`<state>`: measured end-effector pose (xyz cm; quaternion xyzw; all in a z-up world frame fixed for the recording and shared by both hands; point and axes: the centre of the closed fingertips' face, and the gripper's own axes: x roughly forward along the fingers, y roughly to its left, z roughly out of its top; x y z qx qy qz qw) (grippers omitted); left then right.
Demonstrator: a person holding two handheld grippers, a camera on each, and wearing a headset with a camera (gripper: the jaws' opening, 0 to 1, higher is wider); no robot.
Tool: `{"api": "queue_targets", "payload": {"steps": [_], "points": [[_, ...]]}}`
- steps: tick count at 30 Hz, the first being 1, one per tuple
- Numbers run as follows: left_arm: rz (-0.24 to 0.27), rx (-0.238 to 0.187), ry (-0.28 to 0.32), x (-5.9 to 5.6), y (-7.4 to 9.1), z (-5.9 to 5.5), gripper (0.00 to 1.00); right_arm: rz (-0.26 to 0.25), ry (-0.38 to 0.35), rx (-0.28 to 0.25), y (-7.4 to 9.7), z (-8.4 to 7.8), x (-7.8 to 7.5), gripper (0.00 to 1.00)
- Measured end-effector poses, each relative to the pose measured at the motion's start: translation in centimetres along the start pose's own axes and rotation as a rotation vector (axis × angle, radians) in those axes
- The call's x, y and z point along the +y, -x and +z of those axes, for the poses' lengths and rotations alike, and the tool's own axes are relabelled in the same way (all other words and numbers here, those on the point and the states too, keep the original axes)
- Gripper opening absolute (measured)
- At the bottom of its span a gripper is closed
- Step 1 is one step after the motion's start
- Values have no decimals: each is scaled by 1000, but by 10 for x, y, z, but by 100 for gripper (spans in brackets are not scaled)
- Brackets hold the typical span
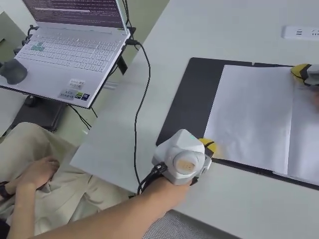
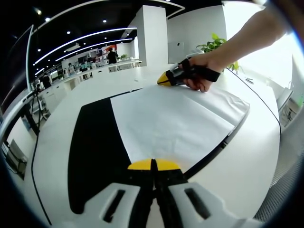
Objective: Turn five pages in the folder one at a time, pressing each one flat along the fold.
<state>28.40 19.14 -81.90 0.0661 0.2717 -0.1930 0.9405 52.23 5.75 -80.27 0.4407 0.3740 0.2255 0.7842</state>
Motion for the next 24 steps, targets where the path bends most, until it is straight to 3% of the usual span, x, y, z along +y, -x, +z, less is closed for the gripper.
{"api": "queue_targets", "payload": {"steps": [9,24], "points": [[-1,0,-5,-1,0,1,0,4,41,65,9,-15,1,0],[-1,2,-13,0,-1,-1,0,11,62,106,20,-31,-1,0]]}}
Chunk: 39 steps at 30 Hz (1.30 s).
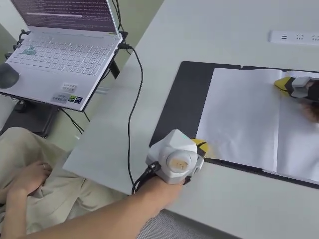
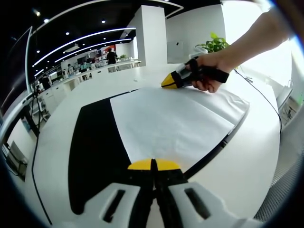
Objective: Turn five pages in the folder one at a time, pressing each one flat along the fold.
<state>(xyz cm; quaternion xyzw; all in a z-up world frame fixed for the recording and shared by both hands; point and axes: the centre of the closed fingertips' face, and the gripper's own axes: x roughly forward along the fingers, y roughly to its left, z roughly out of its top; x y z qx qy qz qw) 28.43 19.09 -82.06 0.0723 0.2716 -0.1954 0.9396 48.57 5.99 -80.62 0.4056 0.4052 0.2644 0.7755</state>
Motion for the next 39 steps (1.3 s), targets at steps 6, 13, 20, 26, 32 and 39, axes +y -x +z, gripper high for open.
{"api": "queue_targets", "payload": {"steps": [6,13,20,26,32,39], "points": [[-2,3,-5,0,0,0,0,0,4,7,4,-5,0,0],[-1,1,-7,0,0,0,0,7,1,21,12,-14,2,0],[-2,1,-13,0,0,0,0,18,-3,43,19,-24,4,0],[-1,0,-17,1,0,-1,0,20,2,58,23,-29,3,0],[0,-2,-19,1,1,-1,0,30,-2,78,28,-36,2,0],[0,0,-26,1,1,-1,0,42,-10,94,35,-45,4,0]]}}
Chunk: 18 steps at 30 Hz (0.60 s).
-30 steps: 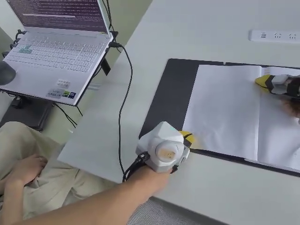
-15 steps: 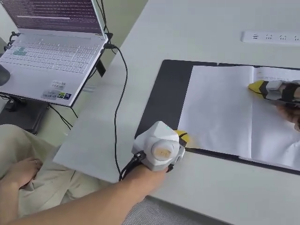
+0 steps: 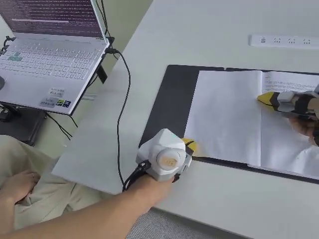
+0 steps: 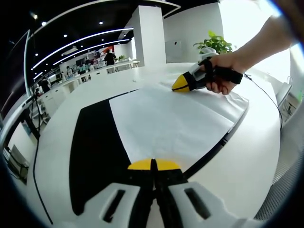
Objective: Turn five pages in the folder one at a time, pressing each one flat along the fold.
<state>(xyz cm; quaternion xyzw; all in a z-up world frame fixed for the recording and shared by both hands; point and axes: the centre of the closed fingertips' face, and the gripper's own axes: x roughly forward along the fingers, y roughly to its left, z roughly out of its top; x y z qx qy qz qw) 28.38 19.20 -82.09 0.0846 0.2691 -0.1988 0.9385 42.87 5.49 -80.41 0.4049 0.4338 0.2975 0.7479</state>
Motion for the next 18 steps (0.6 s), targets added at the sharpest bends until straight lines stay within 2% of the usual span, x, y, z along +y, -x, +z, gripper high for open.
{"api": "queue_targets", "payload": {"steps": [18], "points": [[6,-1,-12,-1,0,1,0,26,-18,40,17,-21,1,0]]}}
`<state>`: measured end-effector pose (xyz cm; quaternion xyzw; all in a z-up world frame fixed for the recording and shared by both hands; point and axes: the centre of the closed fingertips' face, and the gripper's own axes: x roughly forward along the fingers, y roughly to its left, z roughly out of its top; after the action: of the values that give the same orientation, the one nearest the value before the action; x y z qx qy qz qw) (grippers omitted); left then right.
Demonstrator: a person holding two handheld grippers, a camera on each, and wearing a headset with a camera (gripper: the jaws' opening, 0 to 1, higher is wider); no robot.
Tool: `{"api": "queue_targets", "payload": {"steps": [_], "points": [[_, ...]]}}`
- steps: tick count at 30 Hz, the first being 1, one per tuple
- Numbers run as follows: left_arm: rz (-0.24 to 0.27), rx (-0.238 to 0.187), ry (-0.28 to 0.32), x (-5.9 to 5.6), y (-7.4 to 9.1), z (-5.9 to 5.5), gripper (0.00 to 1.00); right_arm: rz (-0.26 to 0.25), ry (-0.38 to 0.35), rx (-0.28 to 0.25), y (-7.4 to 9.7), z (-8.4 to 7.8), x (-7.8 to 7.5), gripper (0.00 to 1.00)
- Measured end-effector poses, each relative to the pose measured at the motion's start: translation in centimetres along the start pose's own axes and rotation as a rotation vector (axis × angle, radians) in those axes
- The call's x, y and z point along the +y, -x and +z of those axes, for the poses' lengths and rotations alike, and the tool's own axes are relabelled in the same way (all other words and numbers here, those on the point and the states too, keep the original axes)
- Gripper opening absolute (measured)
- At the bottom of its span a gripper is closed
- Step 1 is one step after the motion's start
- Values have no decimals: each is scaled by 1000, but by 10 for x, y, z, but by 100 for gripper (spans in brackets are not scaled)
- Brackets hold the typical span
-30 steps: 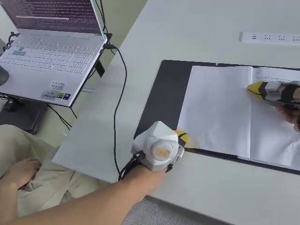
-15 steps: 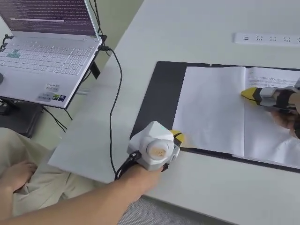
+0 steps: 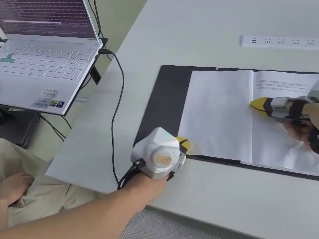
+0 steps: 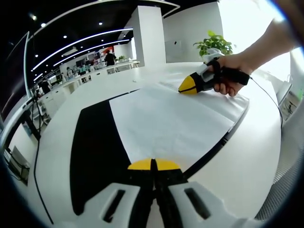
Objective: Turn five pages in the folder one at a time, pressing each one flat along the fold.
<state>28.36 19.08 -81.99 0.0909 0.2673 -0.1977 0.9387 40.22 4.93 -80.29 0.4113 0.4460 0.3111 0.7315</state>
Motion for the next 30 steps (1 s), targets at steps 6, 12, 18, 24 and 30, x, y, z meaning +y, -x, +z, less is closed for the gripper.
{"api": "queue_targets", "payload": {"steps": [6,12,18,24,30], "points": [[-1,2,-5,0,0,0,0,11,0,20,4,-10,2,0],[-1,5,-10,-1,0,0,0,17,6,45,8,-23,7,0],[1,5,-12,-1,-1,1,0,22,9,69,11,-34,7,0],[1,6,-14,0,-1,0,0,25,13,94,15,-45,6,0],[3,5,-16,0,0,0,0,32,21,129,19,-62,10,0]]}}
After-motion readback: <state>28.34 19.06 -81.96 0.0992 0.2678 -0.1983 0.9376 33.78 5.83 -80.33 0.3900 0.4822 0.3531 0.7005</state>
